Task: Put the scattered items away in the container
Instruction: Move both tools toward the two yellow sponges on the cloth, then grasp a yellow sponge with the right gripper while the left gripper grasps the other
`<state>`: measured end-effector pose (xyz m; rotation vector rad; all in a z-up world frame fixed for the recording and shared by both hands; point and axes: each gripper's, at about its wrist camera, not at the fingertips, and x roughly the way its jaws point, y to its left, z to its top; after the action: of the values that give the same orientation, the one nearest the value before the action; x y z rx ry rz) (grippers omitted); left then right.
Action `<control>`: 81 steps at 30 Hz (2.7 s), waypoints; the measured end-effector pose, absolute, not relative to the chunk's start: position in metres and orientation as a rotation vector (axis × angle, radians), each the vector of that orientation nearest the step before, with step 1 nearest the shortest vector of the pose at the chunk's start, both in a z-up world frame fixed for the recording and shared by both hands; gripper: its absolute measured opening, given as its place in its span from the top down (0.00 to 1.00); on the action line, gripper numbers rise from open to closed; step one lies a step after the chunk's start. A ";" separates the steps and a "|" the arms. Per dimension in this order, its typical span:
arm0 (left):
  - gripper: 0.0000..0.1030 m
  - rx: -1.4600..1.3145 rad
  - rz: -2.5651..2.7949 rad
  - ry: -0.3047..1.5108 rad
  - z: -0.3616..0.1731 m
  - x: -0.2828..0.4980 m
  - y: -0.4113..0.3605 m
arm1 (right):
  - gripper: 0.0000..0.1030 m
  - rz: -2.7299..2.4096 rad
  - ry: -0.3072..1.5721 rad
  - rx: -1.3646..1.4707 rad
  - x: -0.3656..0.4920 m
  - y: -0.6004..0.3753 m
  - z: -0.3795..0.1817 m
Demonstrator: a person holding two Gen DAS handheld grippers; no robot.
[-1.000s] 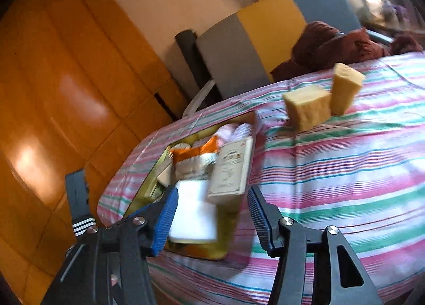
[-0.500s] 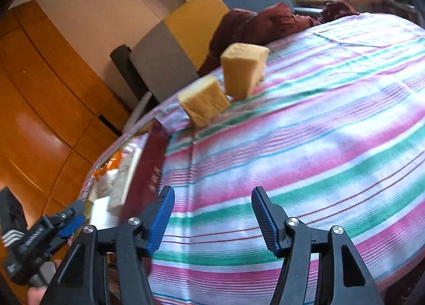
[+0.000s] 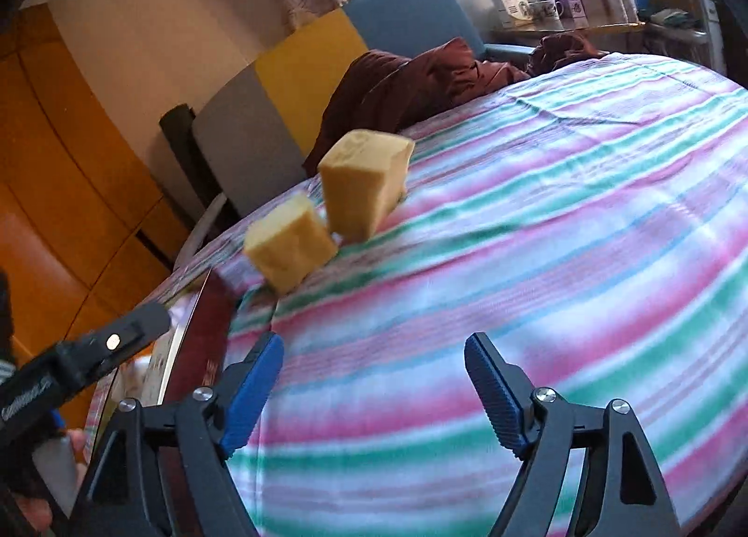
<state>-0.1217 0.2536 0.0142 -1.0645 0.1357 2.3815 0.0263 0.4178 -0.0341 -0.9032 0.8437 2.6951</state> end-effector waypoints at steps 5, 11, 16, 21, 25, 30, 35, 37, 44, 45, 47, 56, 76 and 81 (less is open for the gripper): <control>0.28 -1.190 2.367 0.087 0.007 -0.166 0.270 | 0.14 2.684 0.851 -0.853 -0.010 0.433 -0.019; 0.28 -1.287 2.389 0.021 -0.007 -0.188 0.271 | 0.14 2.671 0.843 -0.816 -0.042 0.448 -0.002; 0.28 -1.340 2.385 0.050 -0.022 -0.195 0.273 | 0.14 2.669 0.818 -0.841 -0.078 0.451 0.006; 0.27 -1.331 2.373 0.048 -0.026 -0.190 0.272 | 0.33 2.612 0.814 -0.955 -0.110 0.461 -0.008; 0.27 -1.318 2.367 0.055 -0.025 -0.183 0.274 | 0.40 2.615 0.867 -0.978 -0.086 0.469 -0.028; 0.27 -1.311 2.389 -0.016 -0.021 -0.180 0.276 | 0.46 2.517 1.007 -0.993 -0.028 0.482 -0.054; 0.24 -1.304 2.416 -0.021 -0.018 -0.179 0.290 | 0.20 2.520 0.976 -0.823 0.011 0.491 -0.049; 0.24 -1.318 2.420 0.013 -0.022 -0.181 0.298 | 0.18 2.544 0.904 -0.799 0.007 0.491 -0.042; 0.19 -1.347 2.369 0.007 -0.034 -0.187 0.310 | 0.18 2.607 0.659 -0.936 -0.044 0.479 -0.039; 0.19 -1.345 2.370 0.002 -0.034 -0.188 0.309 | 0.17 2.617 0.632 -0.945 -0.046 0.477 -0.039; 0.19 -1.341 2.378 -0.026 -0.033 -0.188 0.305 | 0.15 2.638 0.566 -0.984 -0.053 0.471 -0.040; 0.19 -1.335 2.395 -0.147 -0.029 -0.190 0.292 | 0.04 2.671 0.284 -1.098 -0.091 0.447 -0.047; 0.14 -1.300 2.375 0.043 -0.045 -0.186 0.324 | 0.34 2.594 0.513 -1.076 -0.049 0.470 -0.062; 0.14 -1.226 2.412 0.148 -0.043 -0.179 0.334 | 0.32 2.594 0.528 -1.087 -0.050 0.471 -0.066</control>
<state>-0.1794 0.3339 -0.0425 -1.2261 0.1479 2.4123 -0.0499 0.4711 -0.0655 -1.0874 0.5276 2.5943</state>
